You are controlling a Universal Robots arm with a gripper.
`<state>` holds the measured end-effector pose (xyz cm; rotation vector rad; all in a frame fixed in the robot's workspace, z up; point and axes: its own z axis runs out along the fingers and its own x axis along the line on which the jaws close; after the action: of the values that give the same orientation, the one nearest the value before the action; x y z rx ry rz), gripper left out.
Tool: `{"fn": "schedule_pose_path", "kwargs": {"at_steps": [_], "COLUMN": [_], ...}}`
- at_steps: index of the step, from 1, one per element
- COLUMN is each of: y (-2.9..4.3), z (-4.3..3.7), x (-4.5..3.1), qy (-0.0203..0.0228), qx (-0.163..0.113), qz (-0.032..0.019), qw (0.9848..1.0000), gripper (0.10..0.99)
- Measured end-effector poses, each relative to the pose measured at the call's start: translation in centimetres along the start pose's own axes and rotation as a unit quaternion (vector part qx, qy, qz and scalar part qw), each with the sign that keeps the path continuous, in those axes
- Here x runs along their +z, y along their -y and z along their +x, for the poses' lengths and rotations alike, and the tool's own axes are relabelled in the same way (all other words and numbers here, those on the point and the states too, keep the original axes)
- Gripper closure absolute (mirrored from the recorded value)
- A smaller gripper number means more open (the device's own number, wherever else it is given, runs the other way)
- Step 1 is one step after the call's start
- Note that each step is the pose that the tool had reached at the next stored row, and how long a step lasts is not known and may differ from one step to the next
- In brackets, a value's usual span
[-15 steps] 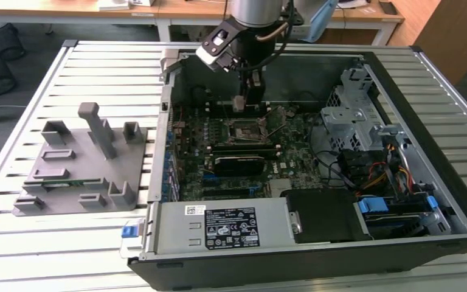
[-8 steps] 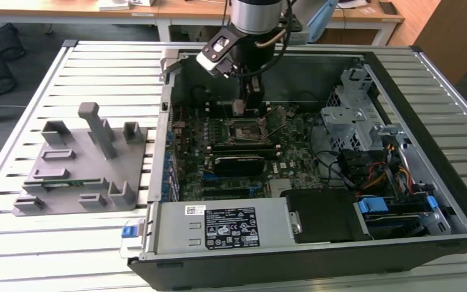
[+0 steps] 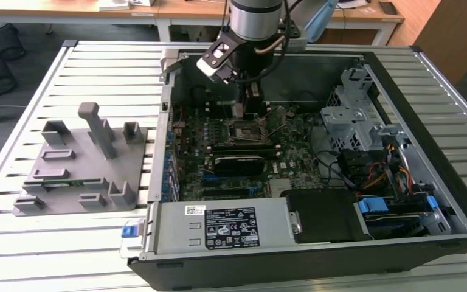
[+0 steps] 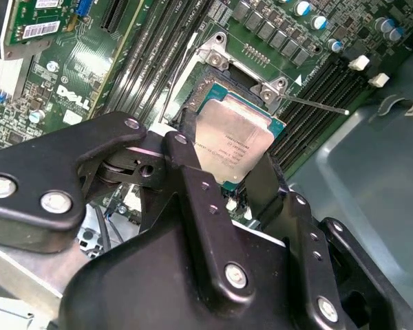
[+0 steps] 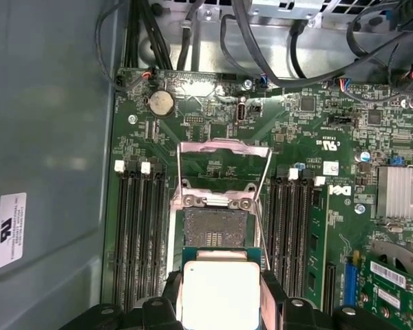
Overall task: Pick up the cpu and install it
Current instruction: 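Place the cpu into insertion slot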
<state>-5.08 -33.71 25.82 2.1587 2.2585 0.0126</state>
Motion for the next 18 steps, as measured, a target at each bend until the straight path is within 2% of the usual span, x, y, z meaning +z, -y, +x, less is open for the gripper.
{"fn": "schedule_pose_path", "kwargs": {"at_steps": [5,11,18], "y": [-0.05,-0.45,-0.44], "z": [0.00,-0.02,-0.01], "x": [0.43,0.81,1.40], "qy": [0.0000,0.0000,0.0000], "qx": [0.000,0.000,0.000], "qz": [0.0000,0.0000,-0.0004], "qw": [1.0000,1.0000,1.0000], "gripper": [0.553,0.553,0.553]}}
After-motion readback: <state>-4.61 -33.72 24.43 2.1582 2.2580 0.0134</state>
